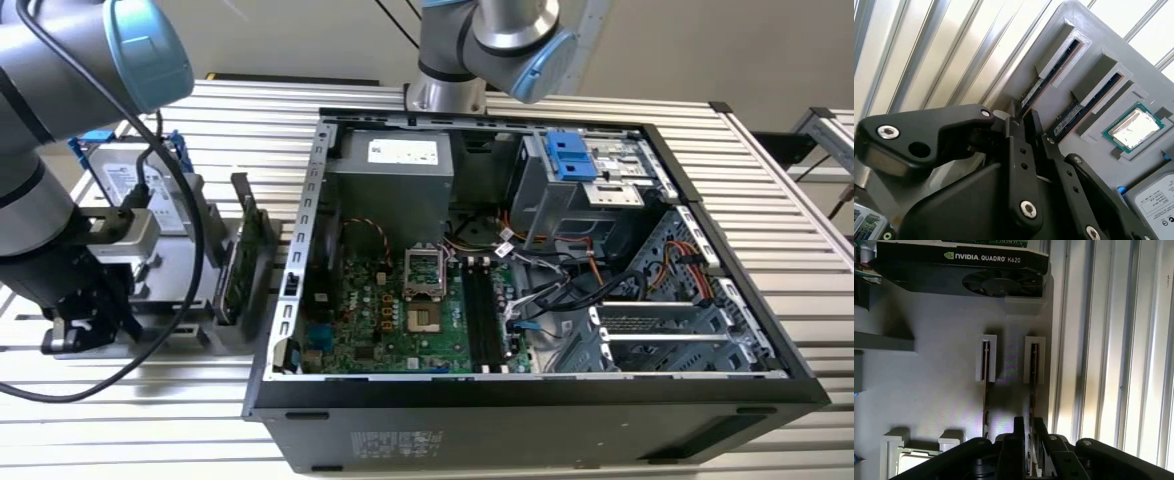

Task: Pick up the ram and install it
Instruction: 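Pick up the ram and move it above insertion slot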

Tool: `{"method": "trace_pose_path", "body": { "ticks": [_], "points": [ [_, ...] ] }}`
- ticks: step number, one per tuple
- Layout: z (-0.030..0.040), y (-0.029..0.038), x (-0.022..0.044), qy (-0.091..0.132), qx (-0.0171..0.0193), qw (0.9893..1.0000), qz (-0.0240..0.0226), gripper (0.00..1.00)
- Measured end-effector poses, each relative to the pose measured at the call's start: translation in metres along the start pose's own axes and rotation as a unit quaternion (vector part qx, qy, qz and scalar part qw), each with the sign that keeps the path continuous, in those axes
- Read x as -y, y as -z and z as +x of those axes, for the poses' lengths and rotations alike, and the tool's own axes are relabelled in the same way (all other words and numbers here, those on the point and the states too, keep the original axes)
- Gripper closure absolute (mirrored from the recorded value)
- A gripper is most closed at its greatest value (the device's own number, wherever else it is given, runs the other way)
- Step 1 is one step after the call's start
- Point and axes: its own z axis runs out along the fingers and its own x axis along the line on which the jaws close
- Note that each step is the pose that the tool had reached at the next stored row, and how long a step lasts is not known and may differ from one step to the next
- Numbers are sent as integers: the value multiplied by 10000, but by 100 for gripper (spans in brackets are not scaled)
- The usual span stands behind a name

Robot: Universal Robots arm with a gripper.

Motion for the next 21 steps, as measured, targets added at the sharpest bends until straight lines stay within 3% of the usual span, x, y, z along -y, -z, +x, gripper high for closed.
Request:
{"method": "trace_pose_path", "body": {
  "ticks": [21],
  "points": [
    [0,-3,0,0,-1,10000,-1,100]
  ]
}}
